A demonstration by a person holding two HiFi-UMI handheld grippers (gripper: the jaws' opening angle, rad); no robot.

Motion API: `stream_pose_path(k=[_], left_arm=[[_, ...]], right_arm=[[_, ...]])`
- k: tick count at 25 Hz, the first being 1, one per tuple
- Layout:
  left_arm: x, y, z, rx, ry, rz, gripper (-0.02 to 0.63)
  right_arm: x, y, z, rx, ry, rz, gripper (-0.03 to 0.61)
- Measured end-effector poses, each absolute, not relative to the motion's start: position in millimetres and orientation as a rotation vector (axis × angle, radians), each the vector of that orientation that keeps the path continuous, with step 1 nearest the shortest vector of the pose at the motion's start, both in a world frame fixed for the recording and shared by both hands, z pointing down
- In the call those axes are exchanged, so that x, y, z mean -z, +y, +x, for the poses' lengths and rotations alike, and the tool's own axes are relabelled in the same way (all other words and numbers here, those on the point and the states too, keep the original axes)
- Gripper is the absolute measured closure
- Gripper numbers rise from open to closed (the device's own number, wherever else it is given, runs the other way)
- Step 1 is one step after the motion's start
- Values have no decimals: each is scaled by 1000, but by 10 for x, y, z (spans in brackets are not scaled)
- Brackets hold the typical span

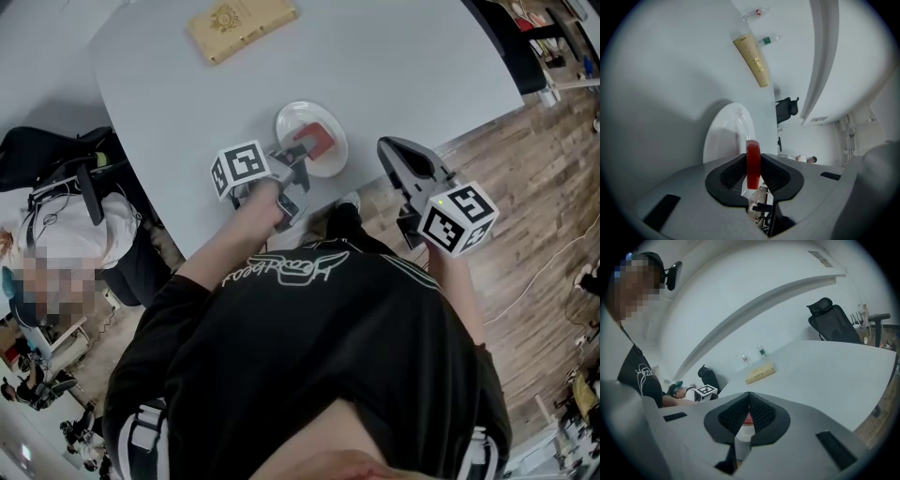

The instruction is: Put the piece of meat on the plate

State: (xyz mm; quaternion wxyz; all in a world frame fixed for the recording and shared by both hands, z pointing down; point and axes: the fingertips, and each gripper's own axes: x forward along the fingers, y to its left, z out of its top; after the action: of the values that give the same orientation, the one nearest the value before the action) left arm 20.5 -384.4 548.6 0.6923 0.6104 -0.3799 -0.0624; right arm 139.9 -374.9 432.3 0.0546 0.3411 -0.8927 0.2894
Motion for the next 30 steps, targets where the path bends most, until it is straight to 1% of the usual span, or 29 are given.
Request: stream_pose_path(k=[17, 19, 21, 25, 30], left_arm=[[-5573, -3875, 178, 96, -905, 1323, 524], [-5552, -3890, 191, 98, -903, 1322, 500], [-5530, -3907, 212, 102, -898, 1324, 455], [-5498, -3940, 242, 117, -887, 1322, 402], [-5490, -3953, 218, 103, -895, 1318, 360]], right_arm=[[-4424, -3733, 1419, -915, -2718, 1048, 571], [-4435, -3734, 1420, -924, -2717, 1049, 571], [-4433, -3738, 1420, -928, -2716, 1049, 571], [-4411, -3755, 1412, -927, -2721, 1050, 571], [-4412, -3737, 1397, -940, -2733, 1057, 571]])
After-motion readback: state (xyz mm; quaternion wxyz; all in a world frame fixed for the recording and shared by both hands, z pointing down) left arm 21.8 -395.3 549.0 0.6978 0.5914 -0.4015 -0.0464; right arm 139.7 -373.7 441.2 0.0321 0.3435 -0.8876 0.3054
